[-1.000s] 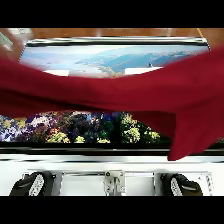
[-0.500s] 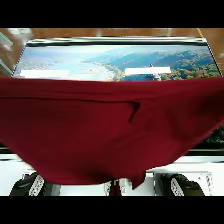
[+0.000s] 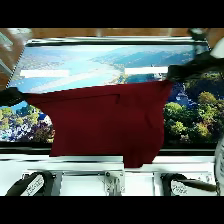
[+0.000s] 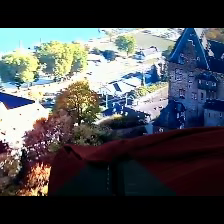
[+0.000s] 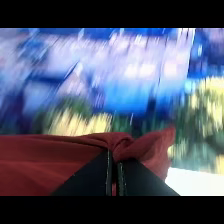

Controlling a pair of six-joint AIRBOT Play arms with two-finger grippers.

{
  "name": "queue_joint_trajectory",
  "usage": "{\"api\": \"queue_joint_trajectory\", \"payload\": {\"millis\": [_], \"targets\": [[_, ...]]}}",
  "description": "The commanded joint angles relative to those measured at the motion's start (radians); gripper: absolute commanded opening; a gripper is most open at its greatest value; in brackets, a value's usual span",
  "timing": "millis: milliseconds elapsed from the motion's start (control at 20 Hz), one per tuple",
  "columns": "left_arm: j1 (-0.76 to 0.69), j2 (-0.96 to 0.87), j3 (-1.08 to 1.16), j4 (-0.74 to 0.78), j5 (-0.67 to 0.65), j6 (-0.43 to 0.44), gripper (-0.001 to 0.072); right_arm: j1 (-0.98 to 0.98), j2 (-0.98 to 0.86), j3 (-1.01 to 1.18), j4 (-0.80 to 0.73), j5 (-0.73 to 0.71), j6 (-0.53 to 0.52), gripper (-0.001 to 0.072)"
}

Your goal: Fold the shirts.

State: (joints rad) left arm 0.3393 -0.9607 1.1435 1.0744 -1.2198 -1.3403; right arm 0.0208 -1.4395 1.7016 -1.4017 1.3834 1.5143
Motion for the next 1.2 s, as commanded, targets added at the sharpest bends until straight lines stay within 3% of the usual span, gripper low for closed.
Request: {"api": "queue_joint_trajectory", "payload": {"millis": [0, 350, 600, 850, 1050, 1150], "targets": [[-0.012, -0.236, -0.032, -0.058, 0.223, 0.048, 0.0039, 0.037, -0.213, -0.013, -0.063, -0.338, 0.080, 0.0075], [-0.100, -0.497, -0.030, -0.144, 0.506, 0.050, 0.0039, 0.037, -0.373, -0.014, -0.062, -0.579, 0.125, 0.0075], [-0.134, -0.554, -0.030, -0.144, 0.619, 0.050, 0.0039, 0.037, -0.445, -0.014, -0.046, -0.586, 0.161, 0.0075], [-0.134, -0.571, -0.029, -0.143, 0.549, 0.050, 0.0040, 0.036, -0.450, -0.013, -0.074, -0.444, 0.184, 0.0075], [-0.134, -0.571, -0.029, -0.037, 0.341, 0.045, 0.0040, 0.036, -0.416, -0.014, -0.098, -0.115, 0.183, 0.0075], [-0.134, -0.571, -0.030, 0.061, 0.261, -0.003, 0.0040, 0.036, -0.417, -0.026, -0.103, 0.004, 0.183, 0.0075]]}}
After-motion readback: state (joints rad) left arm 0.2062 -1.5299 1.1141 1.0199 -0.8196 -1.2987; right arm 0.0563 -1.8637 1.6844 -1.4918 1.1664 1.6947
